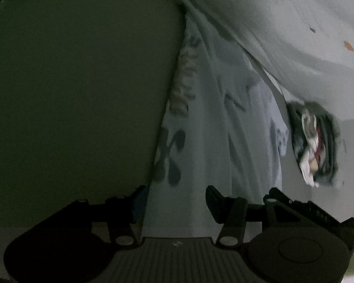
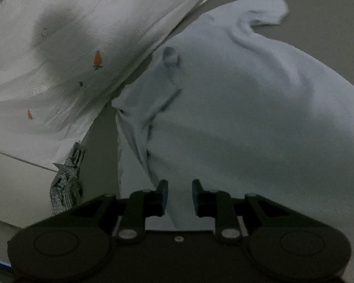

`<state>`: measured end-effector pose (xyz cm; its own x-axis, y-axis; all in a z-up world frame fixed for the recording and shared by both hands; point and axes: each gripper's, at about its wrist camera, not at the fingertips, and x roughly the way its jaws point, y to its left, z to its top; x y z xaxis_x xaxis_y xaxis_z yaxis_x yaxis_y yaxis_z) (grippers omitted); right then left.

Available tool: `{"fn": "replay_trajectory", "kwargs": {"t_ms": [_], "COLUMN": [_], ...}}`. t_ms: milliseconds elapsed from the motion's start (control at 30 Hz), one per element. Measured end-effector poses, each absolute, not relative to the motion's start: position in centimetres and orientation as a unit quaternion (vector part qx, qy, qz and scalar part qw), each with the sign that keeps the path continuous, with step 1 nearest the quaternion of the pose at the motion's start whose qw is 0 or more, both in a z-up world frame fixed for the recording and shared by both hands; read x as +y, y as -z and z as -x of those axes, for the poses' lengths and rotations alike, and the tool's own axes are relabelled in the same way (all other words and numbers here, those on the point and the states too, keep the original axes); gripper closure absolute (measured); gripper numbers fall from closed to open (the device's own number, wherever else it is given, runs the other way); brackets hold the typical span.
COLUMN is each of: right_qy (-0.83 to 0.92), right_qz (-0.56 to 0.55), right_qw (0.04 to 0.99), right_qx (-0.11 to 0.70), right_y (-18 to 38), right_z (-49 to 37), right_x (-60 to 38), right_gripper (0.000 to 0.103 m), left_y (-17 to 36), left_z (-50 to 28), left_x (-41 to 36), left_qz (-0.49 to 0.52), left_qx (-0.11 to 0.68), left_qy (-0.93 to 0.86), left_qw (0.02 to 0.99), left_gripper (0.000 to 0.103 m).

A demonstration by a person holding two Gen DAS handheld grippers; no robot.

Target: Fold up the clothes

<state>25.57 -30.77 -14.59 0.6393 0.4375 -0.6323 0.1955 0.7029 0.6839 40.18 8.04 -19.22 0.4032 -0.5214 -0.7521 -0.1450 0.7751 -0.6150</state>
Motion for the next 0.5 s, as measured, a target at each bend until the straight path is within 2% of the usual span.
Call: {"fn": "replay_trajectory", "kwargs": {"t_ms": [233, 400, 500], "right_qy": [-0.09, -0.1, -0.136], "right_qz": [-0.368, -0.315, -0.244], "right_qw": [0.826, 0.847, 0.859], "right_qx": [0.417, 0.417, 0.429], "right_y": [16.9, 17.9, 17.7], "right_z": [-36.4, -43.3, -46.1], "right_x": [-32.1, -31.6, -29.9], "right_gripper": [0.077, 0.063, 0.063], "left_y": [19.4, 19.4, 19.4], "left_z": [-45.4, -49.6, -52.1], "left_x": [6.5, 5.6, 5.4], "left_qz": [0.315, 0.303, 0.309], "left_qx": [0.513, 0.506, 0.501], "left_qy": [0.071, 0.044, 0.03], "left_qw": [0.795, 0.806, 0.808], "left_gripper": [0.047, 0.046, 0.045]}}
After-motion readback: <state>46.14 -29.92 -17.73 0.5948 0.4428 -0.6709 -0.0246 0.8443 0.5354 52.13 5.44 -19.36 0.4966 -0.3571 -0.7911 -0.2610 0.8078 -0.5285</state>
